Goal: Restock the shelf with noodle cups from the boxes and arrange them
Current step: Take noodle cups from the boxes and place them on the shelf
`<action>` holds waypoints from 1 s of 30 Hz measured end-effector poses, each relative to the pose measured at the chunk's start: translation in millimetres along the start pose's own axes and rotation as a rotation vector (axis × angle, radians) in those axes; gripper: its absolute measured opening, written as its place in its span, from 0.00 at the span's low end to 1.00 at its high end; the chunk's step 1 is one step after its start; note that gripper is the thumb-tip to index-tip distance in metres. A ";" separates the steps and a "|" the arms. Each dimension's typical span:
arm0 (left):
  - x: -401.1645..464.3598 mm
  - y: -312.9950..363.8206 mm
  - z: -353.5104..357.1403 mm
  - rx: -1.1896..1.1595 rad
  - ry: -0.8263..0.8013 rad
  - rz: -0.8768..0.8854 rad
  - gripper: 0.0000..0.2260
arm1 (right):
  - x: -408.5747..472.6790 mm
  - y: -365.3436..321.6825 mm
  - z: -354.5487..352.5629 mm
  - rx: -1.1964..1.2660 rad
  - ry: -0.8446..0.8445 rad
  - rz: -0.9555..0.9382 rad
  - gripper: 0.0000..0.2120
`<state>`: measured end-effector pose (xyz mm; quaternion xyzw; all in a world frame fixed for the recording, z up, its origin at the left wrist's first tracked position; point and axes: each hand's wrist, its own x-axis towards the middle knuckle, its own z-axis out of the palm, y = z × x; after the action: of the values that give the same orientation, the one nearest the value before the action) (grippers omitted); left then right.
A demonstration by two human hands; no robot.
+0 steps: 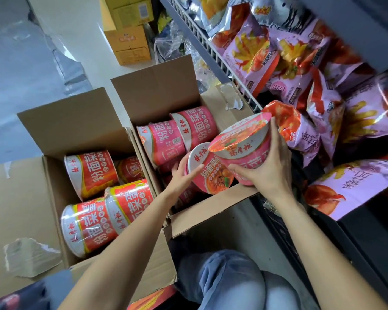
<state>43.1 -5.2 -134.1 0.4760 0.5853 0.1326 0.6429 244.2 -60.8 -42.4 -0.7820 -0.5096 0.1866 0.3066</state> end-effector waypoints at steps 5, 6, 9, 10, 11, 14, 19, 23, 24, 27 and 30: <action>-0.7 -1.0 5.9 -0.025 0.141 0.002 0.37 | 2.0 -1.9 0.0 -0.004 -0.028 -0.024 0.61; -4.8 4.9 5.2 0.007 0.178 -0.034 0.37 | 2.7 -3.3 -1.4 0.009 -0.026 -0.033 0.61; -12.5 16.5 3.1 0.120 0.247 -0.056 0.31 | 2.4 -9.2 -7.9 0.075 -0.027 -0.049 0.61; -17.8 20.1 0.9 0.144 0.268 -0.051 0.30 | 1.4 -11.7 -10.4 0.108 -0.025 -0.056 0.61; -23.3 23.8 -2.2 0.162 0.298 -0.022 0.29 | -0.5 -15.8 -13.7 0.150 -0.018 -0.063 0.61; -46.2 42.5 -23.1 0.139 0.347 0.050 0.30 | -9.8 -30.4 -25.5 0.279 0.028 -0.029 0.61; -104.4 79.2 -61.5 -0.112 0.364 0.205 0.14 | -37.1 -66.1 -49.1 0.489 0.117 0.101 0.62; -163.8 89.5 -92.4 -0.407 0.396 0.187 0.19 | -72.7 -101.0 -76.4 0.687 0.151 0.157 0.59; -176.5 93.1 -97.6 -0.509 0.382 0.156 0.22 | -83.0 -107.2 -84.9 0.736 0.167 0.161 0.59; -215.7 116.0 -98.4 -0.664 0.274 0.172 0.19 | -117.4 -123.5 -119.6 0.873 0.244 0.140 0.62; -250.0 147.3 -76.4 -0.618 0.131 0.270 0.26 | -158.8 -131.7 -169.4 0.951 0.352 0.072 0.59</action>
<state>-37.0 -76.8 146.0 0.3222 0.4891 0.4176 0.6946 191.4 -216.1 168.2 -0.5926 -0.2817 0.2737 0.7032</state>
